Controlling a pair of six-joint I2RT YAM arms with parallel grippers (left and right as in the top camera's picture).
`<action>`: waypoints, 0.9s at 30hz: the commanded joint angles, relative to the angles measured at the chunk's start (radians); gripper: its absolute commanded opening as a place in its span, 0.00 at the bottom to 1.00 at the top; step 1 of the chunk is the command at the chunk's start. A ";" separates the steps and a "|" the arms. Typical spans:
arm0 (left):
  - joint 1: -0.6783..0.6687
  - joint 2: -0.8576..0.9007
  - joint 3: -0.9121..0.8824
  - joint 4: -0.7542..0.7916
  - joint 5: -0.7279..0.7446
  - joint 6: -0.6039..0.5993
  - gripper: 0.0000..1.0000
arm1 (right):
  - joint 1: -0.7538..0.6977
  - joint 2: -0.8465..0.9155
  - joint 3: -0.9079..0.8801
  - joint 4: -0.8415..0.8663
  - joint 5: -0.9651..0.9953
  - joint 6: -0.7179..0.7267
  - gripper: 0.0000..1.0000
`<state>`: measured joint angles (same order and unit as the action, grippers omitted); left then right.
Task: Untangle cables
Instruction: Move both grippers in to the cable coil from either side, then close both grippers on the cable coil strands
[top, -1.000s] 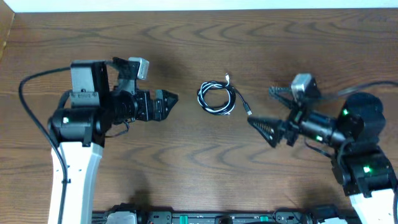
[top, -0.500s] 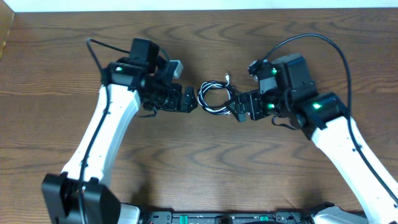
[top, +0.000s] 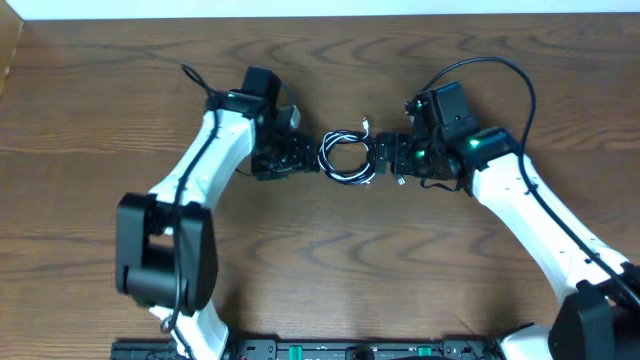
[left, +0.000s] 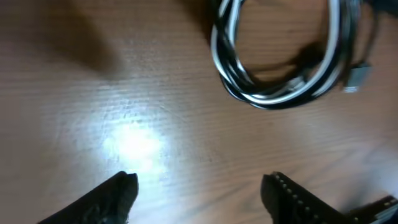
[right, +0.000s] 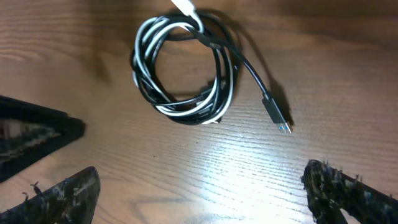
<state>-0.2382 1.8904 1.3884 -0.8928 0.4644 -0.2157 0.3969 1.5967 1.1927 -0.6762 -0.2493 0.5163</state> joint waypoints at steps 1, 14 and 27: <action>-0.016 0.050 0.009 0.015 -0.005 -0.054 0.66 | 0.006 0.031 0.022 0.000 0.012 0.044 0.99; -0.063 0.118 0.009 0.170 -0.006 -0.222 0.57 | 0.006 0.044 0.022 0.003 0.013 0.044 0.99; -0.125 0.148 0.002 0.204 -0.141 -0.366 0.53 | 0.005 0.044 0.021 0.002 0.015 0.044 0.99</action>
<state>-0.3508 2.0266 1.3884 -0.6971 0.3840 -0.5312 0.3969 1.6321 1.1942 -0.6750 -0.2451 0.5453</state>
